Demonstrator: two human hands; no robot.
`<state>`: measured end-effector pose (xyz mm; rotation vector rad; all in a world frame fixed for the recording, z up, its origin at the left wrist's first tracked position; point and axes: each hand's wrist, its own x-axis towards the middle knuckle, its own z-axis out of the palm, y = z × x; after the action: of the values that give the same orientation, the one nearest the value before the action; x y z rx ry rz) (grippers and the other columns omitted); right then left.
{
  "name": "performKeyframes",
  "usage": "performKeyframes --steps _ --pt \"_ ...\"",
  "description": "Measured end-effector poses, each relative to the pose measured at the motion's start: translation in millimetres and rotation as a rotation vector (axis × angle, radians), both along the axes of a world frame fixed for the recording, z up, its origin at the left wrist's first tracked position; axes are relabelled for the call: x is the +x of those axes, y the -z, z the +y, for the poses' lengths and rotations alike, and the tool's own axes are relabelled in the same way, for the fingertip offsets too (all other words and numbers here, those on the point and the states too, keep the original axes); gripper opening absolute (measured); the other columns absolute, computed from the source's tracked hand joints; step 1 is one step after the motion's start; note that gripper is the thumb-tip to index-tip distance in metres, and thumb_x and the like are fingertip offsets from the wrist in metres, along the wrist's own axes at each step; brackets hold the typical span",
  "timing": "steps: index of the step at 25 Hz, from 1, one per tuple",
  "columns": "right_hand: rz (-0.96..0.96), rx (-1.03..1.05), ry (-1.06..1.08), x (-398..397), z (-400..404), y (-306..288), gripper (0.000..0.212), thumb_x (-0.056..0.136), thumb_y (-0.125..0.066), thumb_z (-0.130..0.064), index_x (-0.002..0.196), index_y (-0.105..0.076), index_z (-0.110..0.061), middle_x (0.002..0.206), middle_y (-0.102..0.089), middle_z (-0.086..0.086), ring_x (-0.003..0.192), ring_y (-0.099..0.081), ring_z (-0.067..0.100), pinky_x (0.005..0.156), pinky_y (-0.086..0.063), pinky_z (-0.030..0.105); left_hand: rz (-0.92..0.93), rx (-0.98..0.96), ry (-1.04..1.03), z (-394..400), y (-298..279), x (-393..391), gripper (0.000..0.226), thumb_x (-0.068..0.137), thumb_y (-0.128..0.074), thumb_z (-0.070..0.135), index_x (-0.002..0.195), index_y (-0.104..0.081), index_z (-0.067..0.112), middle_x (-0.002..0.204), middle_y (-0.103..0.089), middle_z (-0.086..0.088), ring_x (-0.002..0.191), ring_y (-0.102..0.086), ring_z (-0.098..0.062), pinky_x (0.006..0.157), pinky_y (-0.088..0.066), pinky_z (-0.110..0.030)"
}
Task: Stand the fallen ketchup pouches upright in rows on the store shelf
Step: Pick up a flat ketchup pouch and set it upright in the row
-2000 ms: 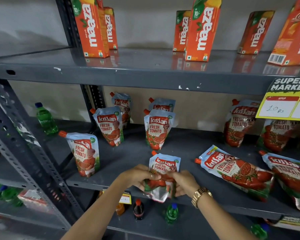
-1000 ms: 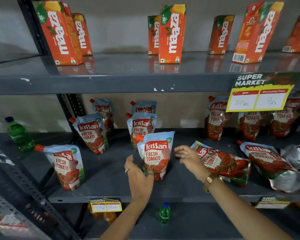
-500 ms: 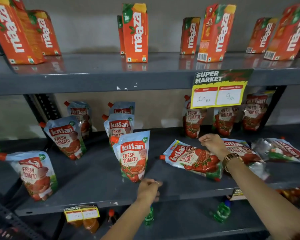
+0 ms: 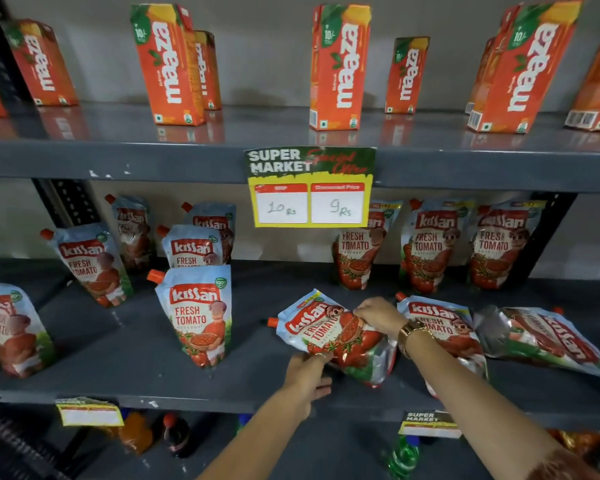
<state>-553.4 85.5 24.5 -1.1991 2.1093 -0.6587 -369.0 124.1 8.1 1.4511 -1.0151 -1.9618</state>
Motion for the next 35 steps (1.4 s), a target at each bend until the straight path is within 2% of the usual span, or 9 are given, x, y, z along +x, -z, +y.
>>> performKeyframes --steps 3,7,9,12,17,20,26,31,35 --pt "-0.046 0.06 -0.005 2 3 0 0.024 0.089 -0.048 -0.021 0.072 -0.059 -0.009 0.108 -0.066 0.023 0.105 -0.06 0.035 0.074 -0.04 0.028 0.038 -0.033 -0.175 -4 0 -16 0.029 0.088 -0.054 0.011 0.117 -0.05 0.007 0.109 -0.053 -0.008 0.108 -0.052 -0.03 0.09 -0.047 -0.041" --pt "-0.032 0.052 0.03 27 21 6 0.033 0.09 -0.042 -0.017 0.108 -0.061 0.003 0.119 -0.061 0.024 0.114 -0.055 0.036 0.083 -0.044 0.032 -0.09 -0.035 -0.3 -28 4 -15 0.024 0.083 -0.056 0.011 0.104 -0.056 0.002 0.11 -0.063 -0.015 0.101 -0.06 -0.031 0.089 -0.049 -0.038" --pt "-0.093 0.043 0.037 44 32 13 0.026 0.087 -0.046 -0.019 0.088 -0.068 -0.004 0.103 -0.067 0.019 0.105 -0.061 0.034 0.086 -0.048 0.034 -0.158 -0.03 -0.277 -44 6 -8 0.027 0.078 -0.058 0.009 0.102 -0.06 -0.003 0.105 -0.067 -0.02 0.097 -0.064 -0.035 0.087 -0.053 -0.041" --pt "-0.464 -0.017 0.165 62 43 28 0.018 0.079 -0.058 -0.024 0.067 -0.065 -0.012 0.083 -0.071 0.006 0.082 -0.067 0.023 0.081 -0.054 0.033 -0.181 -0.065 -0.216 -57 3 3 0.013 0.076 -0.053 -0.003 0.085 -0.062 -0.002 0.078 -0.066 -0.019 0.075 -0.064 -0.033 0.073 -0.055 -0.04" --pt "-0.712 -0.142 0.366 72 36 46 0.047 0.062 -0.071 -0.027 0.103 -0.061 -0.007 0.099 -0.071 0.012 0.091 -0.068 0.026 0.089 -0.055 0.043 -0.118 -0.101 -0.153 -55 -2 10 0.02 0.074 -0.045 -0.012 0.075 -0.058 0.003 0.071 -0.063 -0.017 0.066 -0.06 -0.03 0.067 -0.053 -0.037" --pt "-0.901 -0.171 0.393 80 40 27 0.047 0.073 -0.07 -0.018 0.113 -0.05 -0.005 0.107 -0.068 0.017 0.097 -0.066 0.031 0.091 -0.053 0.048 -0.073 -0.197 -0.145 -46 -5 11 0.029 0.076 -0.041 -0.013 0.084 -0.064 0.004 0.077 -0.067 -0.015 0.074 -0.064 -0.03 0.067 -0.055 -0.035" --pt "-0.803 -0.489 0.257 85 44 4 0.02 0.088 -0.055 -0.008 0.101 -0.049 -0.022 0.11 -0.062 0.005 0.096 -0.061 0.017 0.075 -0.052 0.029 0.003 -0.648 -0.105 -42 -19 14 0.055 0.079 -0.045 -0.018 0.122 -0.053 0.016 0.116 -0.064 -0.008 0.108 -0.06 -0.02 0.09 -0.053 -0.038" --pt "-0.58 -0.618 0.103 82 43 -5 0.043 0.089 -0.053 -0.003 0.124 -0.034 -0.018 0.117 -0.053 -0.002 0.111 -0.053 0.011 0.082 -0.053 0.022 0.081 -0.803 -0.16 -36 -24 23 0.069 0.079 -0.041 -0.024 0.138 -0.033 0.011 0.118 -0.057 -0.006 0.113 -0.053 -0.014 0.072 -0.052 -0.006" --pt "-0.563 -0.512 0.033 81 49 4 0.045 0.09 -0.054 -0.011 0.125 -0.028 -0.021 0.123 -0.049 -0.003 0.112 -0.05 0.008 0.083 -0.05 0.019 0.017 -0.853 -0.263 -36 -15 26 0.059 0.077 -0.039 -0.024 0.129 -0.043 0.006 0.113 -0.059 -0.013 0.107 -0.057 -0.022 0.083 -0.053 -0.024"
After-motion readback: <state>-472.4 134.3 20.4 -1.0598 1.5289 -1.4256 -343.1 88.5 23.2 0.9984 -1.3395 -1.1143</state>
